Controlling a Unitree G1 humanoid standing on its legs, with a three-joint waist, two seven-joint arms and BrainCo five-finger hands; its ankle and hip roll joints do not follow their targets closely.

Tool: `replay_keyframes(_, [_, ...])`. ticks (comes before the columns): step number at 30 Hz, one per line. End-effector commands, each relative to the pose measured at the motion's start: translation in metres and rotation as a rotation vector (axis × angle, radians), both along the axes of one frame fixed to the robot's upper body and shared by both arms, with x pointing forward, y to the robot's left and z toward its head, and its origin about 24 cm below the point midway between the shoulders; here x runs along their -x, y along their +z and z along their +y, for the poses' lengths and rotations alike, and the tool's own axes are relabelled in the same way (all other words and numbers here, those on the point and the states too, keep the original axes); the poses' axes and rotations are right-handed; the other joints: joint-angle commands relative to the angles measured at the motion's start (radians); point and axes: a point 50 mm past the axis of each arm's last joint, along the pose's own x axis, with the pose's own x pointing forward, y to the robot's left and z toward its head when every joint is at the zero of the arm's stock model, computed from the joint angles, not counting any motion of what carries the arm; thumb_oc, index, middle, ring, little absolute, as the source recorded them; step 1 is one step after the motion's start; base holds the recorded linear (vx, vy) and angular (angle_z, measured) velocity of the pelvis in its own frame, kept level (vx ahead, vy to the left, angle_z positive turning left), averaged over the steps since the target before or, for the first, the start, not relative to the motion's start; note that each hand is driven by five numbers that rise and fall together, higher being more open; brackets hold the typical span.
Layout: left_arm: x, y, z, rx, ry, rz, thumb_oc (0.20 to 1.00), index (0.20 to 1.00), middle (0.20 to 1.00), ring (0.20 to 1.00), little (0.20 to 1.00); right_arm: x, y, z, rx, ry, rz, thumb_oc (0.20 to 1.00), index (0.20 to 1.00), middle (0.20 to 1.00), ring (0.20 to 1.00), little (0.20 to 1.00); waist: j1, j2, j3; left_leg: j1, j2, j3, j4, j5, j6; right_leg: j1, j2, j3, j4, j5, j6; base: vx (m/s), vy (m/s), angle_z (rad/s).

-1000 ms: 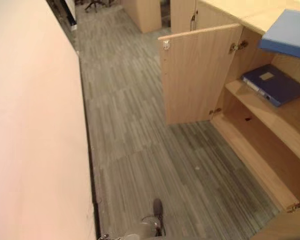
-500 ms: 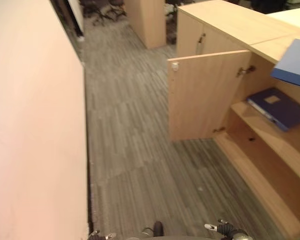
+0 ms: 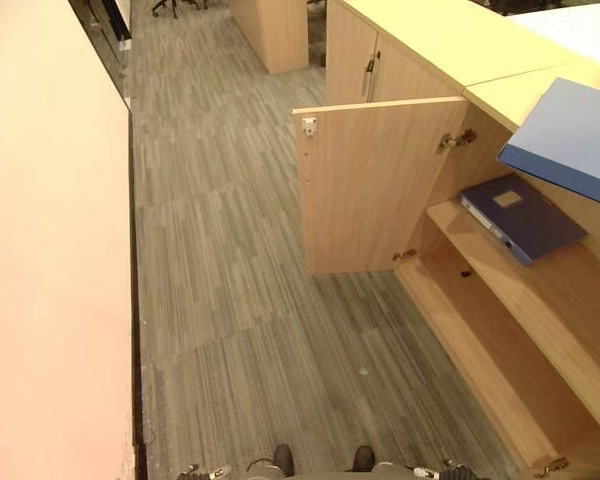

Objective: Put the empty folder in the office cabinet

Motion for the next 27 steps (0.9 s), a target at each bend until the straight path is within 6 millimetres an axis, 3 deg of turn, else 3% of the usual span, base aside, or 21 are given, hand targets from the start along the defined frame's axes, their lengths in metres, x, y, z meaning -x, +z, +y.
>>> replay_keyframes(1, [-0.019,0.002,-0.002,0.001,-0.009,-0.047,1.000,1.000,1.000,1.000,1.000,-0.005,-0.001,0.006,-0.022,-0.052,-0.015,1.000,1.000,1.000,1.000,1.000,0.002,-0.037,0.002,0.093,0.013,0.035,0.068,-0.110,-0.042,-0.081,0.003,0.010,-0.069,0.154,0.049,0.14,-0.167,-0.12])
replay_keyframes(3, [-0.028,0.004,-0.004,0.009,-0.016,-0.076,1.000,1.000,1.000,1.000,1.000,-0.005,-0.001,0.005,-0.019,-0.058,-0.013,1.000,1.000,1.000,1.000,1.000,-0.004,-0.047,0.007,0.061,0.057,0.055,0.173,-0.071,-0.049,-0.053,0.005,0.018,-0.070,0.134,0.035,0.14,-0.179,-0.14])
replay_keyframes(5, [-0.038,0.007,-0.005,0.007,-0.040,-0.114,1.000,1.000,1.000,1.000,1.000,-0.004,-0.001,0.005,-0.018,-0.055,-0.005,1.000,1.000,1.000,1.000,1.000,-0.001,-0.068,0.024,-0.004,0.104,0.052,0.345,-0.017,-0.025,-0.023,0.006,0.034,-0.068,0.116,0.013,0.14,-0.204,-0.13])
replay_keyframes(7, [-0.043,0.009,-0.006,0.006,-0.058,-0.127,1.000,1.000,1.000,1.000,1.000,-0.003,-0.001,0.004,-0.015,-0.051,0.002,1.000,1.000,1.000,1.000,1.000,0.008,-0.096,0.034,-0.092,0.111,0.037,0.503,0.020,0.009,-0.007,0.005,0.061,-0.067,0.106,-0.009,0.14,-0.204,-0.39])
replay_keyframes(8, [-0.040,0.008,-0.007,0.012,-0.053,-0.121,1.000,1.000,1.000,1.000,1.000,0.001,-0.001,0.000,-0.005,-0.057,0.019,1.000,1.000,1.000,1.000,1.000,0.019,-0.104,0.042,-0.170,0.115,0.041,0.583,0.013,0.030,0.021,0.001,0.084,-0.071,0.096,-0.017,0.18,-0.115,-0.40])
replay_keyframes(9, [-0.038,0.007,-0.008,0.016,-0.051,-0.115,1.000,1.000,1.000,1.000,1.000,0.003,-0.001,-0.001,0.000,-0.063,0.026,1.000,1.000,1.000,1.000,1.000,0.026,-0.106,0.042,-0.211,0.101,0.040,0.584,-0.004,0.040,0.035,-0.003,0.096,-0.074,0.093,-0.017,0.20,-0.025,-0.31])
replay_keyframes(13, [-0.029,0.004,-0.010,0.027,-0.055,-0.080,1.000,1.000,1.000,1.000,1.000,0.012,-0.001,-0.006,0.011,-0.078,0.053,1.000,1.000,1.000,1.000,1.000,0.057,-0.094,0.040,-0.277,0.034,0.001,0.405,-0.012,0.024,0.082,-0.009,0.145,-0.095,0.075,0.004,0.23,0.123,-0.58])
replay_keyframes(14, [-0.021,0.002,-0.011,0.033,-0.042,-0.053,1.000,1.000,1.000,1.000,1.000,0.015,-0.001,-0.008,0.016,-0.084,0.059,1.000,1.000,1.000,1.000,1.000,0.081,-0.066,0.040,-0.287,0.004,-0.075,0.200,0.065,-0.019,0.106,0.005,0.169,-0.097,0.046,0.013,0.26,0.175,-0.86])
replay_keyframes(15, [-0.021,0.002,-0.011,0.033,-0.042,-0.053,1.000,1.000,1.000,1.000,1.000,0.015,-0.001,-0.008,0.016,-0.084,0.059,1.000,1.000,1.000,1.000,1.000,0.080,-0.066,0.039,-0.287,0.004,-0.075,0.195,0.070,-0.019,0.104,0.005,0.168,-0.097,0.047,0.013,0.28,0.173,-0.64])
replay_keyframes(18, [-0.013,-0.001,-0.014,0.046,-0.023,-0.025,1.000,1.000,1.000,1.000,1.000,0.019,-0.001,-0.009,0.024,-0.090,0.064,1.000,1.000,1.000,1.000,1.000,0.108,-0.042,0.049,-0.332,-0.022,-0.217,0.048,0.124,-0.060,0.148,0.008,0.225,-0.097,0.014,0.014,0.27,0.131,-0.55])
replay_keyframes(19, [-0.011,-0.002,-0.015,0.048,-0.014,-0.015,1.000,1.000,1.000,1.000,1.000,0.021,-0.001,-0.011,0.029,-0.097,0.069,1.000,1.000,1.000,1.000,1.000,0.110,-0.031,0.051,-0.343,-0.022,-0.260,0.035,0.130,-0.074,0.155,0.007,0.249,-0.097,0.005,0.020,0.20,0.111,-0.92])
replay_keyframes(20, [-0.011,-0.002,-0.015,0.048,-0.014,-0.015,1.000,1.000,1.000,1.000,1.000,0.021,-0.001,-0.011,0.029,-0.097,0.069,1.000,1.000,1.000,1.000,1.000,0.110,-0.032,0.054,-0.339,-0.022,-0.259,0.034,0.129,-0.074,0.158,0.006,0.249,-0.097,0.003,0.020,0.23,0.205,-1.10])
replay_keyframes(22, [-0.004,-0.004,-0.015,0.053,0.010,0.008,1.000,1.000,1.000,1.000,1.000,0.023,-0.002,-0.011,0.025,-0.103,0.078,1.000,1.000,1.000,1.000,1.000,0.112,-0.003,0.040,-0.303,0.005,-0.331,0.024,0.146,-0.088,0.153,-0.003,0.314,-0.097,-0.008,0.041,0.22,0.263,-1.02])
replay_keyframes(24, [-0.002,-0.004,-0.014,0.049,0.022,0.016,1.000,1.000,1.000,1.000,1.000,0.020,-0.001,-0.012,0.026,-0.107,0.078,1.000,1.000,1.000,1.000,1.000,0.108,0.000,0.037,-0.286,0.007,-0.321,0.036,0.127,-0.082,0.127,-0.025,0.336,-0.097,0.003,0.054,0.14,0.360,-1.12])
replay_keyframes(25, [-0.012,-0.001,-0.008,0.031,0.038,-0.019,1.000,1.000,1.000,1.000,1.000,0.013,-0.002,-0.006,0.001,-0.118,0.057,1.000,1.000,1.000,1.000,1.000,0.103,-0.012,0.037,-0.288,-0.008,-0.279,0.076,0.077,-0.053,0.077,-0.077,0.373,-0.097,0.025,0.085,0.11,0.386,-1.63])
replay_keyframes(27, [-0.017,0.001,-0.004,0.020,0.046,-0.035,1.000,1.000,1.000,1.000,1.000,0.006,-0.001,-0.004,-0.006,-0.116,0.038,1.000,1.000,1.000,1.000,1.000,0.105,-0.019,0.037,-0.293,-0.017,-0.259,0.089,0.056,-0.037,0.057,-0.097,0.387,-0.097,0.039,0.096,0.07,0.291,-0.78])
